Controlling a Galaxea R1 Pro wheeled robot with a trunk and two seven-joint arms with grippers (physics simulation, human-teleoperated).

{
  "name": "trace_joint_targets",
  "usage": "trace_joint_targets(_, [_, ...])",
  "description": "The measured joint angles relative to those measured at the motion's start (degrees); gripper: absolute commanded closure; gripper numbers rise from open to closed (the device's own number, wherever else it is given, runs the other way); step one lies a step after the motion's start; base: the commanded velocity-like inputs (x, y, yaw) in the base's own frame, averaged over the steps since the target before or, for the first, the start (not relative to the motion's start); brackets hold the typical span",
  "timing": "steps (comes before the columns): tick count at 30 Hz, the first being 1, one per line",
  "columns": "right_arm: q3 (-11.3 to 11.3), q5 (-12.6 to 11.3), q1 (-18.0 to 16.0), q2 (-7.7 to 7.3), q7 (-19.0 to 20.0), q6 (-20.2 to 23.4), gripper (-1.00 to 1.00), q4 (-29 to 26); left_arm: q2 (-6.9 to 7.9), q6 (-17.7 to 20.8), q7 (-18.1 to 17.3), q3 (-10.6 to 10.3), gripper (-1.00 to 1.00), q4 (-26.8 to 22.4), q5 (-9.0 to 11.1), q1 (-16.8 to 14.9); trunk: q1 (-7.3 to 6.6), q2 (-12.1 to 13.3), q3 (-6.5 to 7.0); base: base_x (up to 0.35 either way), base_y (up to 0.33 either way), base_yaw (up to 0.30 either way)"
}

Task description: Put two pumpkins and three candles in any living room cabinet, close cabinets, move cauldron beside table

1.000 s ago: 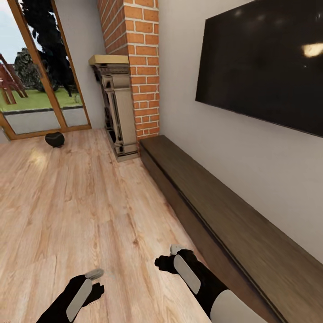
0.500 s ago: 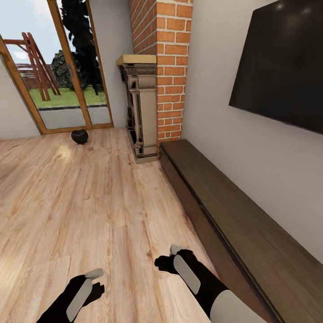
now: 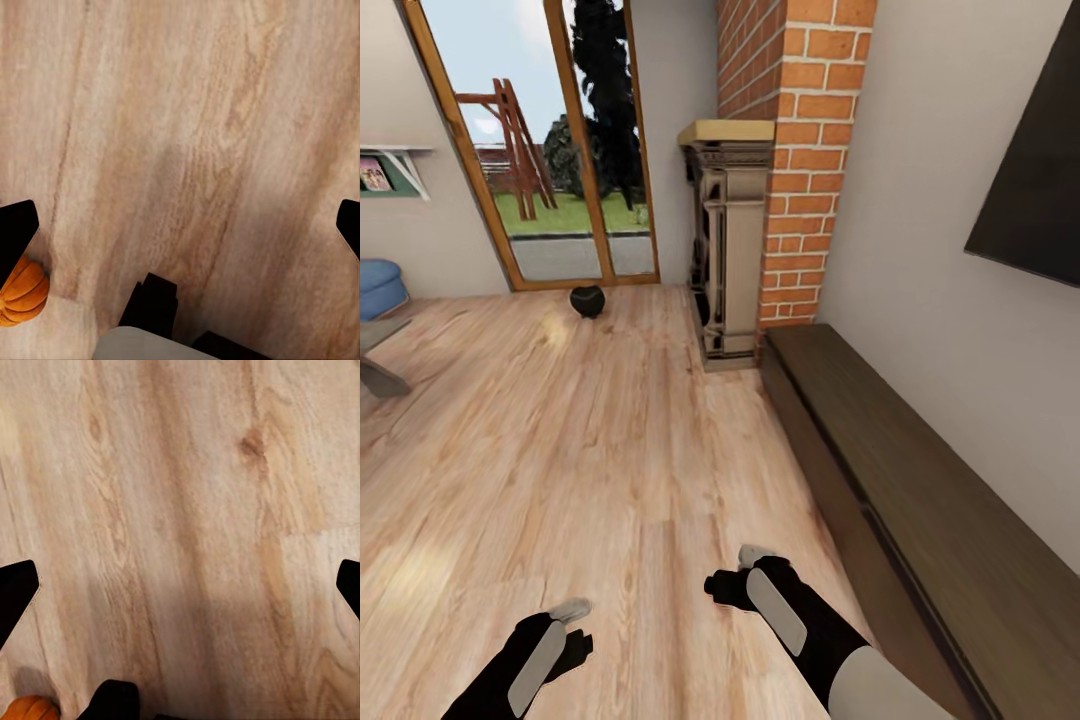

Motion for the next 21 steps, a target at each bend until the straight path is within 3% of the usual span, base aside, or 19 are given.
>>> trace_joint_targets(15, [-0.01,0.15,0.00,0.00,-0.03,-0.17,-1.00,0.00,0.00,-0.01,-0.02,0.00,-1.00,0.35,0.02,0.00,0.00,0.00,0.00,0.323,-0.006,0.291])
trace_joint_targets(21, [1.06,0.71,0.08,-0.07,-0.07,-3.72,-1.00,0.00,0.00,-0.01,-0.08,-0.01,-1.00,0.35,0.04,0.00,0.00,0.00,0.00,0.329,0.000,0.291])
